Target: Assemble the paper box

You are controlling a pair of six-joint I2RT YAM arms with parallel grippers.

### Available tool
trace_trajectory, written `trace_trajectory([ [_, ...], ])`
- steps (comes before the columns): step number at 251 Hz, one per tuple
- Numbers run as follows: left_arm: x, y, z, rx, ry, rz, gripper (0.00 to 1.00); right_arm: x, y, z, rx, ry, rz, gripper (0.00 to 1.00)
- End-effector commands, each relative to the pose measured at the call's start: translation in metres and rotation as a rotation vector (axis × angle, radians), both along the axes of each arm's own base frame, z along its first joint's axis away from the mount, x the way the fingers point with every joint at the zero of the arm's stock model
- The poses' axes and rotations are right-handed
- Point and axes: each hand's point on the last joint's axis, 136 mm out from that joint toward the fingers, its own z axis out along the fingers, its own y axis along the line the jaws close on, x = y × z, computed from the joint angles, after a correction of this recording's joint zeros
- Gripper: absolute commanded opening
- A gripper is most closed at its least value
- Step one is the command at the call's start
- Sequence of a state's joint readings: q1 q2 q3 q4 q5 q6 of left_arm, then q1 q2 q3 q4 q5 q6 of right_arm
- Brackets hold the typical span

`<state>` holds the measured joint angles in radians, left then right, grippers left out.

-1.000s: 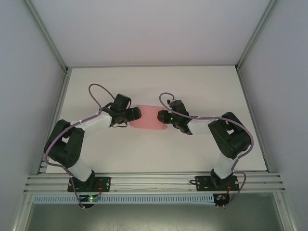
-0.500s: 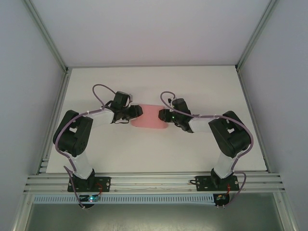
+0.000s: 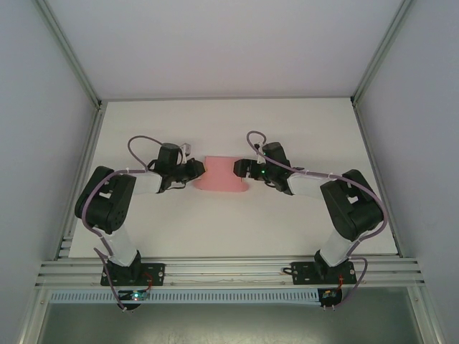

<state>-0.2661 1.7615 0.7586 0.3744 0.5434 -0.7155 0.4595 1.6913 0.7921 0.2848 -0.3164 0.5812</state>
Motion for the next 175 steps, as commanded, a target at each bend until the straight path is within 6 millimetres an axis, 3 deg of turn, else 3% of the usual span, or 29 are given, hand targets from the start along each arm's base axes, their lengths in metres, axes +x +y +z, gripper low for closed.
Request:
trace_trajectory([
  [1, -0.014, 0.015, -0.024, 0.002, 0.085, 0.040, 0.00, -0.003, 0.013, 0.012, 0.106, 0.053, 0.045, 0.93],
  [16, -0.014, 0.018, -0.023, -0.029, 0.077, 0.050, 0.00, -0.003, 0.015, 0.013, 0.128, 0.064, 0.048, 0.98],
  [47, -0.013, 0.022, -0.020, -0.096, 0.067, 0.067, 0.00, -0.003, 0.017, 0.018, 0.150, 0.066, 0.048, 0.98],
  [123, -0.016, 0.023, -0.022, -0.115, 0.056, 0.063, 0.00, -0.003, 0.035, 0.007, 0.244, 0.171, 0.072, 0.99],
  [175, -0.016, 0.024, -0.023, -0.122, 0.048, 0.064, 0.00, -0.008, 0.048, 0.008, 0.295, 0.208, 0.115, 0.93],
])
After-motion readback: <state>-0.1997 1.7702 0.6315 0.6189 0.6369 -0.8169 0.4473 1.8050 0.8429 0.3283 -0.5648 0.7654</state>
